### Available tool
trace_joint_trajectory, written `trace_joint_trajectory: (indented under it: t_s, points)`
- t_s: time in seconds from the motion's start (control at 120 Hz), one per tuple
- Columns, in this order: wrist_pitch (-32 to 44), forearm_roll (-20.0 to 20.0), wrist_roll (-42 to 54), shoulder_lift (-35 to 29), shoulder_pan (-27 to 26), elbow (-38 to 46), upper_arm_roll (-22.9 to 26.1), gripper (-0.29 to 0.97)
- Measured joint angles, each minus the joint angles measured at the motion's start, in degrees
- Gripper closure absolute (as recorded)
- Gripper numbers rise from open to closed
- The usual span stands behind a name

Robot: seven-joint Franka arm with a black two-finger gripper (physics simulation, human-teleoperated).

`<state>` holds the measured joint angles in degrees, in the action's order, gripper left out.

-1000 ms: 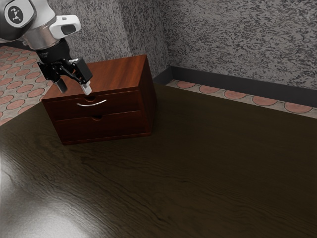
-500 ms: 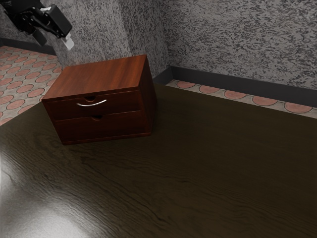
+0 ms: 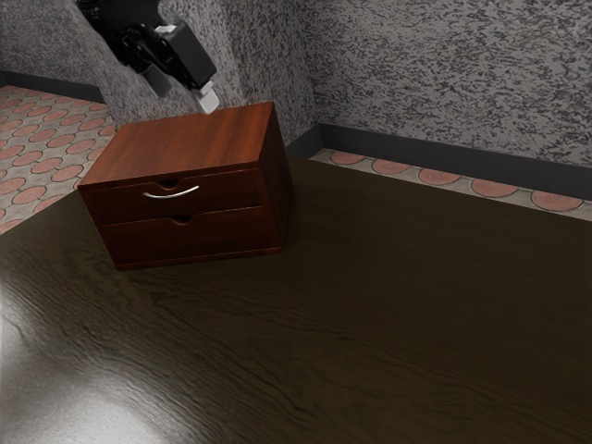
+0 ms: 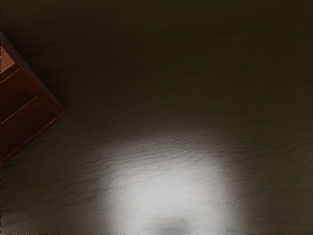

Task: Pull the drawer handle with one arm to open the drawer

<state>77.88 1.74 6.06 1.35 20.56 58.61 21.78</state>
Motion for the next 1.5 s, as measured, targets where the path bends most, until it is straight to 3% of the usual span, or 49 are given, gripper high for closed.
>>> trace_joint_trajectory:
  t_s: [0.117,0.292,0.408,0.5,0.608,0.775,0.9,1.0,1.192,1.5]
  points:
    - [0.5,0.0,0.0,1.1,4.1,0.3,-0.2,0.00]
    - [1.5,0.4,0.0,1.7,21.6,2.7,-0.4,0.00]
    - [5.1,-0.5,0.0,-6.5,30.2,16.1,-0.3,0.00]
    - [8.3,-0.8,-0.1,-12.7,21.7,27.2,-0.3,0.00]
    - [11.9,-1.0,-0.2,-17.4,18.7,38.3,-0.4,0.00]
    - [15.4,-1.1,-0.3,-21.9,15.2,48.4,-0.4,0.00]
    - [13.3,-1.1,-0.7,-24.0,12.4,53.7,-0.7,0.00]
    - [11.1,-1.1,-1.7,-24.6,4.8,57.7,-5.5,0.00]
    - [13.4,-1.1,1.3,-24.8,1.6,59.0,-10.5,0.00]
    - [22.8,1.4,27.4,-16.7,2.2,48.8,-14.4,0.00]
